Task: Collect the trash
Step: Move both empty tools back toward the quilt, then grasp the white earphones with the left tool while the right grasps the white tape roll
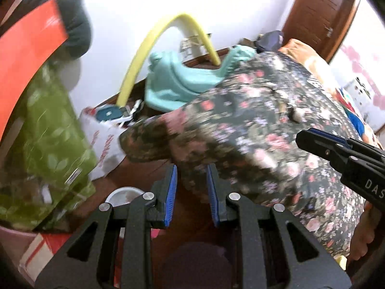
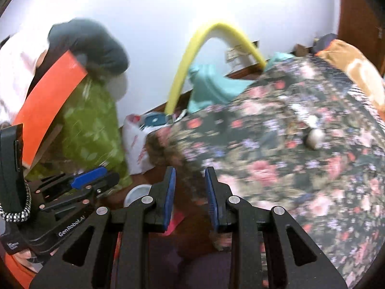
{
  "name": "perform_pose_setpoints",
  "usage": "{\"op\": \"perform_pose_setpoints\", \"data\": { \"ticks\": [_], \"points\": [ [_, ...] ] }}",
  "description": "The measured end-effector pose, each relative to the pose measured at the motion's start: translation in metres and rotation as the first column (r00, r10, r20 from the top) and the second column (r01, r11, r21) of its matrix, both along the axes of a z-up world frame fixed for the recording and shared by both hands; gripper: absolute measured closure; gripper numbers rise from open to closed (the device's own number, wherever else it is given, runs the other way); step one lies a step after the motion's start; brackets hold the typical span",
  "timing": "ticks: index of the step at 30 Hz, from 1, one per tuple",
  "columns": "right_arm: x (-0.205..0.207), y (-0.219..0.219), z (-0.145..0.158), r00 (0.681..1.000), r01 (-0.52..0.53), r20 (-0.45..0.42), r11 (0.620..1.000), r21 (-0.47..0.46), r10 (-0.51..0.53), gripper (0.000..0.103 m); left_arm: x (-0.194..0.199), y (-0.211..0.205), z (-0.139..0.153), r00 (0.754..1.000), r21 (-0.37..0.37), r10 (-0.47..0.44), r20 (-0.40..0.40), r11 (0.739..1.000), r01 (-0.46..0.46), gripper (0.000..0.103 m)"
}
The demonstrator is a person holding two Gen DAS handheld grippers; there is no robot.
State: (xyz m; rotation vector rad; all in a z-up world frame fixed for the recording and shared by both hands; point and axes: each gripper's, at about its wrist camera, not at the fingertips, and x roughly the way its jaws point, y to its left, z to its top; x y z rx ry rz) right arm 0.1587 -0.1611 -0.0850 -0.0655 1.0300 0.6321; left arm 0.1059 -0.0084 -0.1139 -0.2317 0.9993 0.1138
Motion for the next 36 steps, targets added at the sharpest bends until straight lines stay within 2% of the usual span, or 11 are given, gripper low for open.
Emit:
{"op": "perform_pose_setpoints", "data": {
  "ticks": [7,10,11,13,15,18,25,36],
  "points": [
    [0.029,-0.072,0.01,0.991,0.126,0.052,0.992,-0.026,-0.124,0.08,0.043,-0.057,0.01,0.995,0.001,-0.1,0.022,0.995,0.1,0.075],
    [0.043,-0.102,0.01,0.984,0.174,0.051,0.984,-0.039,-0.172,0.08,0.058,-0.074,0.009,0.992,-0.008,-0.121,0.017,0.993,0.121,0.069],
    [0.047,-0.11,0.01,0.982,0.185,0.045,0.982,-0.039,-0.183,0.079,0.063,-0.079,0.009,0.992,-0.011,-0.125,0.013,0.992,0.125,0.064],
    [0.058,-0.129,0.009,0.976,0.215,0.032,0.976,-0.036,-0.214,0.071,0.072,-0.089,0.007,0.991,-0.015,-0.131,0.008,0.991,0.131,0.055],
    [0.065,-0.143,0.008,0.97,0.243,0.032,0.97,-0.028,-0.242,0.049,0.08,-0.098,0.004,0.99,-0.019,-0.139,0.009,0.99,0.139,0.051],
    [0.075,-0.16,0.002,0.959,0.283,0.03,0.959,-0.019,-0.282,0.043,0.094,-0.109,-0.003,0.987,-0.029,-0.16,-0.005,0.987,0.16,0.051],
    [0.107,-0.173,-0.035,0.952,0.301,-0.056,0.953,-0.036,-0.302,0.043,0.127,-0.128,-0.023,0.977,-0.024,-0.211,-0.027,0.977,0.21,0.051],
    [0.162,-0.148,-0.084,0.956,0.254,-0.145,0.967,-0.023,-0.254,0.043,0.181,-0.126,-0.051,0.978,-0.099,-0.202,-0.045,0.976,0.197,0.051]
  ]
}}
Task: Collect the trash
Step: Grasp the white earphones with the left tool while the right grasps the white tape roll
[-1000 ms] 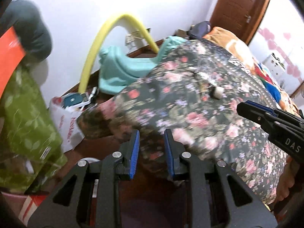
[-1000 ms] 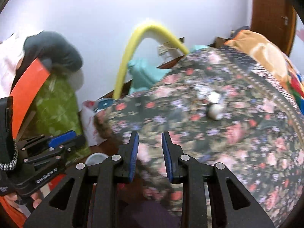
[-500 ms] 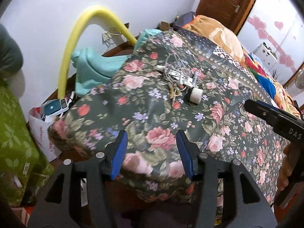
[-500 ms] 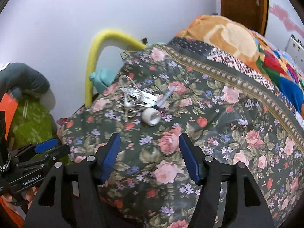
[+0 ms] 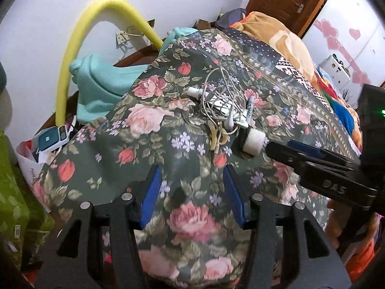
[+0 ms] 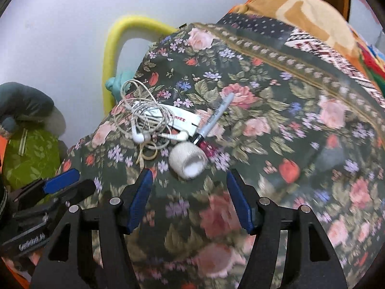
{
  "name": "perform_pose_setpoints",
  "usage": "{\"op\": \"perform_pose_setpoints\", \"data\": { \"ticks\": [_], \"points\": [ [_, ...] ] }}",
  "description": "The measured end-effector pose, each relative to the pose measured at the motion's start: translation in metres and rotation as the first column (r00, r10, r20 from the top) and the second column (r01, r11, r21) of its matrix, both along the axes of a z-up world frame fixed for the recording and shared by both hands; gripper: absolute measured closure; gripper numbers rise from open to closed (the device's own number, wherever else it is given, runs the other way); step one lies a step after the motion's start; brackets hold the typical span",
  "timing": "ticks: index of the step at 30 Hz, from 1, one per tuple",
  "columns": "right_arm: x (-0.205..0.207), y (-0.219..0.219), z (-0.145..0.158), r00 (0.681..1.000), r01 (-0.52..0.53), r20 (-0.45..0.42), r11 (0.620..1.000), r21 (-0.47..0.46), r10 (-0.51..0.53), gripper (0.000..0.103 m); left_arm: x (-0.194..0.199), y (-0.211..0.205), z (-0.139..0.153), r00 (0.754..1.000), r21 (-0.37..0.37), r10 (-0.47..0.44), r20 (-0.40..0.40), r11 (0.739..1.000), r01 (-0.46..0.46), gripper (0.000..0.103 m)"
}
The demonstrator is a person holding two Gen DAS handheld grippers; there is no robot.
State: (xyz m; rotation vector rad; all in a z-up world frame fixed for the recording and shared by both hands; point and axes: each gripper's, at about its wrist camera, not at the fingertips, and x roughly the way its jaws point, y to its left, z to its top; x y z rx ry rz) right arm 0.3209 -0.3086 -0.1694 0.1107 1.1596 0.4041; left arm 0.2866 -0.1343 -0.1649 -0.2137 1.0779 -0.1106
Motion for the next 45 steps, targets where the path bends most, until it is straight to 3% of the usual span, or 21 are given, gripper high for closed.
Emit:
{"op": "perform_pose_setpoints", "data": {
  "ticks": [4,5,6,7,11,14,19,20,22,24,26,37,45],
  "points": [
    [0.02,0.012,-0.019,1.0,-0.004,-0.026,1.0,0.008,0.004,0.043,0.012,-0.002,0.0,1.0,-0.017,-0.018,0.0,1.0,0.018,0.051],
    [0.023,0.013,-0.024,0.999,-0.002,-0.035,1.0,0.011,0.002,0.048,0.014,-0.003,0.001,1.0,-0.014,-0.024,0.007,1.0,0.024,0.051],
    [0.024,0.013,-0.027,0.999,0.004,-0.036,1.0,0.011,-0.003,0.061,0.016,-0.004,0.004,0.999,-0.005,-0.031,0.018,0.999,0.031,0.051],
    [0.024,0.013,-0.03,0.999,0.009,-0.032,1.0,0.007,-0.009,0.065,0.019,-0.006,0.007,0.999,0.009,-0.037,0.034,0.999,0.037,0.051],
    [0.015,0.007,-0.026,0.999,0.025,0.021,1.0,-0.011,-0.024,0.065,0.035,-0.015,0.017,0.996,0.028,-0.044,0.082,0.999,0.042,0.04],
    [0.008,-0.004,-0.022,0.999,0.037,0.024,0.999,-0.005,-0.037,0.065,0.054,-0.024,0.014,0.995,0.009,-0.056,0.079,0.998,0.055,0.04],
    [-0.001,-0.029,-0.014,0.998,0.05,0.026,0.999,0.0,-0.05,0.065,0.092,-0.041,-0.011,0.998,0.012,-0.068,0.009,0.998,0.068,0.04],
    [-0.003,-0.033,-0.012,0.998,0.055,0.027,0.998,-0.002,-0.055,0.065,0.098,-0.042,-0.016,0.998,0.023,-0.064,-0.007,0.998,0.065,0.043],
    [-0.006,-0.039,-0.007,0.998,0.062,0.032,0.998,-0.006,-0.062,0.065,0.104,-0.04,-0.019,0.999,0.009,-0.051,-0.015,0.999,0.051,0.061],
    [-0.006,-0.04,-0.004,0.997,0.065,0.036,0.998,-0.006,-0.064,0.065,0.105,-0.038,-0.02,0.999,-0.025,-0.045,-0.023,0.999,0.045,0.089],
    [-0.009,-0.043,0.0,0.997,0.064,0.039,0.998,-0.006,-0.064,0.065,0.102,-0.036,-0.017,0.997,-0.067,-0.072,-0.025,0.995,0.07,0.098],
    [-0.026,-0.03,0.037,0.993,0.048,0.108,0.998,0.036,-0.052,0.065,0.053,-0.04,0.051,0.991,-0.054,-0.087,0.097,0.994,0.093,0.1],
    [-0.05,-0.028,0.066,0.989,0.024,0.144,0.998,0.061,-0.033,0.065,0.004,-0.033,0.086,0.982,0.034,-0.089,0.166,0.996,0.085,0.1]
  ]
}}
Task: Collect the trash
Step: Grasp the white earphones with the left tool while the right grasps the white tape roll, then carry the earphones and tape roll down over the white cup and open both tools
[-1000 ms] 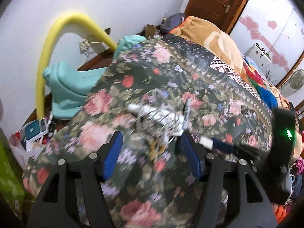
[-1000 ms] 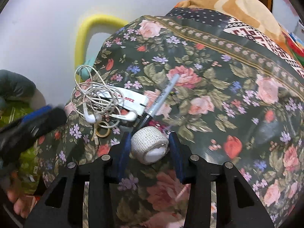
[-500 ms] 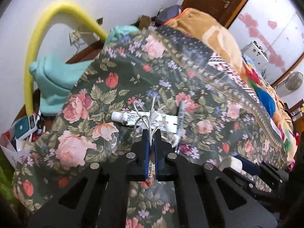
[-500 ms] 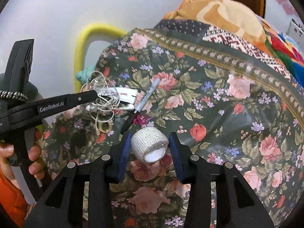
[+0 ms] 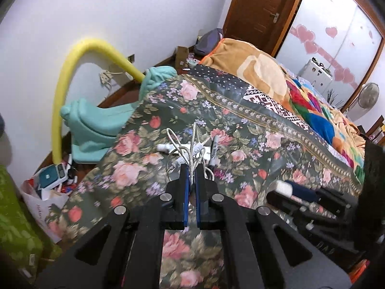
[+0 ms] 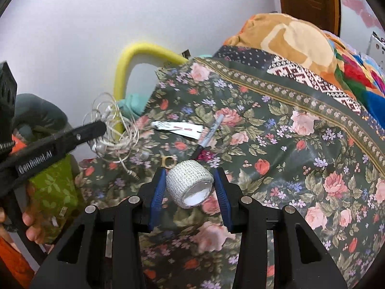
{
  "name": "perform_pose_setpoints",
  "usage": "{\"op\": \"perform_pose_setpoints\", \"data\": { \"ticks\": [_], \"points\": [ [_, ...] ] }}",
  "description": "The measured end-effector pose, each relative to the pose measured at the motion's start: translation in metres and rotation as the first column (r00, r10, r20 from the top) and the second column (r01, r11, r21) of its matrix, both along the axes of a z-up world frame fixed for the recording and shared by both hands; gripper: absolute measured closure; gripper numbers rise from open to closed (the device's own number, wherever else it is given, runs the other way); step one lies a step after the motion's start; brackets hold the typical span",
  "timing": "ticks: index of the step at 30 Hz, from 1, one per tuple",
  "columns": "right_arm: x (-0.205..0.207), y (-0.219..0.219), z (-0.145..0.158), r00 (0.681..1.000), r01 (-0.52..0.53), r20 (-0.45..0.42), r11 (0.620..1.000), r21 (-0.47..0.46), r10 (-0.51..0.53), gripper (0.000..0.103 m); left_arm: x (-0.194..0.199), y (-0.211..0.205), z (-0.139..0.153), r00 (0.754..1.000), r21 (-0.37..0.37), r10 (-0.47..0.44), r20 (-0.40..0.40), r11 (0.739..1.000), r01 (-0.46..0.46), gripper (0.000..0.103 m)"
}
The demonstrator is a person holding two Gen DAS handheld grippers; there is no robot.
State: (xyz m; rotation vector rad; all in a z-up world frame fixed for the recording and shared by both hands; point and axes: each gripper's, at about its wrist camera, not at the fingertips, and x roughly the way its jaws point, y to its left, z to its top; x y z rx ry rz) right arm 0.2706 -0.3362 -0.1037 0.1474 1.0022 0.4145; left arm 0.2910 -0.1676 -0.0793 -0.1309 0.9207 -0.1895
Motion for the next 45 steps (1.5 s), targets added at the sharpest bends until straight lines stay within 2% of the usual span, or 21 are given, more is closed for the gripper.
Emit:
{"op": "perform_pose_setpoints", "data": {
  "ticks": [7,10,19,22,25,33,45],
  "points": [
    [-0.032,0.025,0.033,0.997,-0.041,0.063,0.999,-0.006,0.041,0.065,-0.048,0.032,0.014,0.999,-0.004,0.047,0.028,0.999,-0.046,0.1],
    [-0.047,0.041,0.044,0.994,-0.066,0.087,0.998,-0.014,0.067,0.065,-0.068,0.048,0.016,0.997,0.026,0.069,0.039,0.997,-0.07,0.1],
    [-0.091,0.098,0.06,0.981,-0.155,0.118,0.988,-0.01,0.155,0.065,-0.141,0.112,0.011,0.986,0.039,0.165,0.032,0.985,-0.166,0.1],
    [-0.105,0.122,0.059,0.973,-0.196,0.119,0.981,-0.008,0.196,0.065,-0.166,0.133,0.006,0.979,0.055,0.202,0.024,0.978,-0.203,0.1],
    [-0.119,0.146,0.058,0.965,-0.237,0.116,0.972,-0.008,0.236,0.065,-0.192,0.156,-0.001,0.97,0.038,0.244,0.011,0.969,-0.244,0.1],
    [-0.156,0.208,0.052,0.933,-0.343,0.109,0.939,-0.024,0.344,0.065,-0.248,0.211,-0.02,0.936,0.045,0.35,-0.023,0.936,-0.349,0.1],
    [-0.188,0.284,0.005,0.888,-0.459,0.005,0.886,-0.067,0.46,0.065,-0.299,0.263,-0.069,0.889,0.077,0.443,-0.114,0.896,-0.436,0.1]
  ]
}}
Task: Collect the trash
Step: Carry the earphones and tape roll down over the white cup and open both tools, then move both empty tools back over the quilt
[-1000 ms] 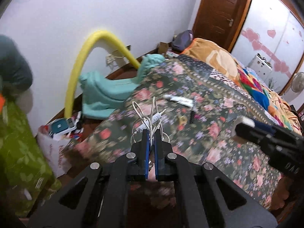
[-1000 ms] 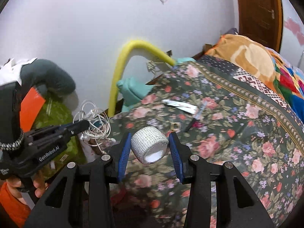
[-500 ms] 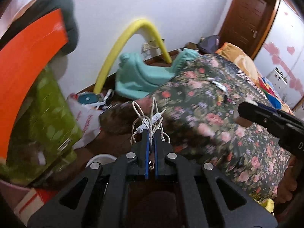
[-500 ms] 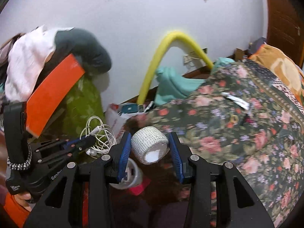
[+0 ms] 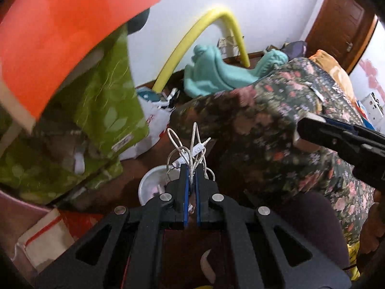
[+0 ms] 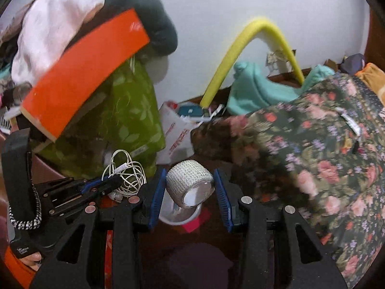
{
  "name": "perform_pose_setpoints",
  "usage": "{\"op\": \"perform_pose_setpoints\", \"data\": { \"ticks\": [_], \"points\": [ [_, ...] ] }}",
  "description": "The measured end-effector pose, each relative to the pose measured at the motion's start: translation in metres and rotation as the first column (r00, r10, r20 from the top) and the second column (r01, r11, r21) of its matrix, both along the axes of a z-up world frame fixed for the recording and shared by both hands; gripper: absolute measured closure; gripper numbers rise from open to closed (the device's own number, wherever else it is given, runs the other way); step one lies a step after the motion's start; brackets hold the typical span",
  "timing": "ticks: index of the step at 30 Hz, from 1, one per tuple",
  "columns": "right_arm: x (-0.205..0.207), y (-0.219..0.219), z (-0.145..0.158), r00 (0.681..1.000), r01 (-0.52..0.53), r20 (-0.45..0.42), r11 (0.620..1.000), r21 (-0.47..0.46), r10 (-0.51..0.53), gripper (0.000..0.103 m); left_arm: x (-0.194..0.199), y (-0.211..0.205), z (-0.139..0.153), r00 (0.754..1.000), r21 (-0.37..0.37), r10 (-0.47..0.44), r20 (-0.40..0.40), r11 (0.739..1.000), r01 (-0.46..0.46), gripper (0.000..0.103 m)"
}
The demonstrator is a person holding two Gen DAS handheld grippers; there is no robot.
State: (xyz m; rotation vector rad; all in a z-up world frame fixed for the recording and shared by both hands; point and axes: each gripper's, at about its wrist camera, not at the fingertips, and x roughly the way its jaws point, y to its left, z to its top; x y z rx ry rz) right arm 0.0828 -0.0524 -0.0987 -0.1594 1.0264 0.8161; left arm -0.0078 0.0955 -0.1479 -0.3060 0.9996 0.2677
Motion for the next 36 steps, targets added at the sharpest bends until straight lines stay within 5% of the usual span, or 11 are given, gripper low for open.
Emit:
{"op": "perform_pose_setpoints", "data": {
  "ticks": [11,17,20,28,31,36],
  "points": [
    [-0.01,0.067,-0.06,0.986,-0.125,-0.125,0.985,-0.123,0.109,0.065,-0.011,0.034,-0.057,0.99,-0.038,0.089,-0.112,0.995,-0.094,0.1],
    [-0.008,0.098,-0.075,0.968,-0.183,-0.194,0.977,-0.113,0.159,0.064,-0.011,0.049,-0.075,0.981,-0.068,0.117,-0.153,0.989,-0.129,0.1],
    [-0.008,0.11,-0.081,0.954,-0.219,-0.235,0.968,-0.12,0.186,0.055,-0.01,0.053,-0.082,0.977,-0.087,0.124,-0.172,0.986,-0.141,0.1],
    [-0.002,0.107,-0.08,0.965,-0.202,-0.202,0.967,-0.154,0.17,0.052,0.003,0.061,-0.097,0.97,-0.112,0.131,-0.203,0.981,-0.156,0.1],
    [0.002,0.101,-0.079,0.968,-0.191,-0.195,0.968,-0.165,0.158,0.052,0.01,0.064,-0.101,0.963,-0.122,0.147,-0.224,0.977,-0.177,0.08],
    [0.007,0.089,-0.075,0.973,-0.168,-0.188,0.971,-0.169,0.135,0.052,0.015,0.06,-0.097,0.966,-0.103,0.138,-0.217,0.981,-0.163,0.079]
  ]
}}
